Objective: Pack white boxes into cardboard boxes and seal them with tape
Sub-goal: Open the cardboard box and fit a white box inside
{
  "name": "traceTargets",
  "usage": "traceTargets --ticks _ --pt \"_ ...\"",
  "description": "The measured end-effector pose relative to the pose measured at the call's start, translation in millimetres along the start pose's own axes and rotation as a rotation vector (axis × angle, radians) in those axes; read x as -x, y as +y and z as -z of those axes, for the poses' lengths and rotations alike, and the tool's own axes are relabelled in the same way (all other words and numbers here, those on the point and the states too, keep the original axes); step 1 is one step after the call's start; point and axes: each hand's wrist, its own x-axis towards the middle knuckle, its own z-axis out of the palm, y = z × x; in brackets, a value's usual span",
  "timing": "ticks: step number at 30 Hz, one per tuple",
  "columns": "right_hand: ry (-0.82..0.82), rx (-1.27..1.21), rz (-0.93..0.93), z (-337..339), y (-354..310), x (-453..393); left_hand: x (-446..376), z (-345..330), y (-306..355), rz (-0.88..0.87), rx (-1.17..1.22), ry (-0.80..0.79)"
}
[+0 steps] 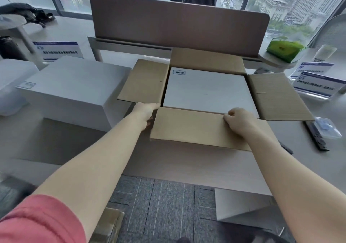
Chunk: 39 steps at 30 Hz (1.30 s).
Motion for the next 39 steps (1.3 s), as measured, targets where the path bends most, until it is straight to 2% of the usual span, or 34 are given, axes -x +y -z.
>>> traceTargets --ticks 3,5,9,11,14,19,22,25,28,31,33,37,39 --pt "-0.032 0.064 0.005 -3.5 3.0 4.8 -0.8 -1.8 -0.8 -0.11 0.054 0.024" --pt "-0.061 0.089 -0.007 -5.1 5.7 6.0 3.8 -3.7 0.1 -0.186 0.003 0.039" --pt "-0.057 0.158 -0.105 2.2 12.1 12.8 11.9 -9.3 -1.9 -0.364 -0.278 0.005" --pt "-0.035 0.116 -0.158 6.8 17.5 16.4 13.7 -11.3 -0.1 -0.421 -0.447 -0.049" --pt "-0.013 -0.014 -0.231 9.9 28.7 19.1 13.0 -14.7 4.5 -0.415 -0.708 -0.103" --pt "0.005 -0.233 -0.314 13.2 48.0 23.0 15.0 -21.5 9.3 -0.324 -1.093 -0.098" --pt "0.017 -0.331 -0.328 15.2 55.2 26.0 20.1 -25.5 13.1 -0.32 -1.218 -0.078" --pt "0.023 -0.452 -0.376 21.2 62.1 27.9 21.5 -33.3 17.9 -0.387 -1.36 -0.043" --pt "0.026 -0.537 -0.391 27.4 68.8 23.1 16.5 -45.7 23.4 -0.468 -1.342 -0.032" --pt "0.01 -0.691 -0.395 28.1 77.6 11.8 15.0 -60.1 24.0 -0.538 -1.285 -0.105" --pt "0.0 -0.786 -0.395 26.1 81.6 8.4 14.9 -66.9 24.0 -0.531 -1.327 -0.144" --pt "0.095 -1.021 -0.304 17.0 91.9 8.0 14.5 -75.5 25.6 -0.474 -1.439 -0.157" --pt "0.074 -1.036 -0.23 16.2 91.1 9.5 14.7 -78.1 24.5 -0.438 -1.431 -0.164"
